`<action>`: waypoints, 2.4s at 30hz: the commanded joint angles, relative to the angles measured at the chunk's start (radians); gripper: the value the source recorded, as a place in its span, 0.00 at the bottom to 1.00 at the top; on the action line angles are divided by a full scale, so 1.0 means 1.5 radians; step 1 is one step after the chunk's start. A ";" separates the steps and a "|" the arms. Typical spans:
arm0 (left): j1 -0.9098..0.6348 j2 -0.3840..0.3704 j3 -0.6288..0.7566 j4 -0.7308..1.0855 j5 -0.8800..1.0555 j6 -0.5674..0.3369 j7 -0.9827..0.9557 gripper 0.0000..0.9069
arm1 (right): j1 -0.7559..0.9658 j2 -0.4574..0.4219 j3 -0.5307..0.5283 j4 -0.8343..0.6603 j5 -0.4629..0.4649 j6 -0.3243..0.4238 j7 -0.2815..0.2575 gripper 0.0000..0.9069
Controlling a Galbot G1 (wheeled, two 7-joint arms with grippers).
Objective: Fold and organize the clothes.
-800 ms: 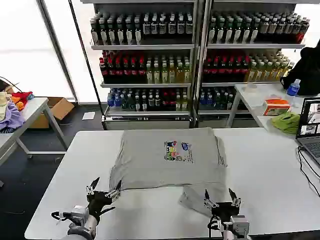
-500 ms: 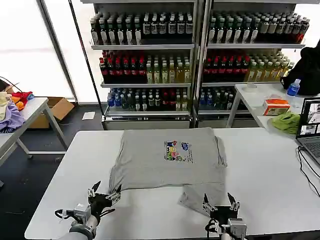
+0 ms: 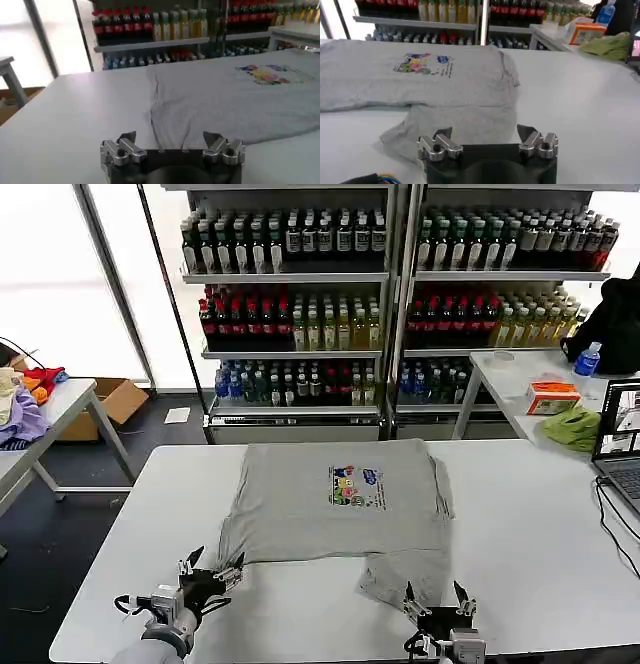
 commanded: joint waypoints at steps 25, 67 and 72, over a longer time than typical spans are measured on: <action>0.012 0.006 0.004 0.009 -0.013 0.009 -0.002 0.01 | -0.032 0.027 -0.007 -0.041 -0.003 0.041 0.003 0.00; -0.053 -0.021 0.018 -0.018 -0.037 -0.060 -0.015 0.00 | 0.102 0.019 0.039 -0.012 -0.014 0.090 -0.064 0.00; -0.085 -0.023 0.018 0.011 -0.047 -0.066 -0.020 0.00 | 0.159 0.018 0.043 -0.037 -0.019 0.089 -0.079 0.00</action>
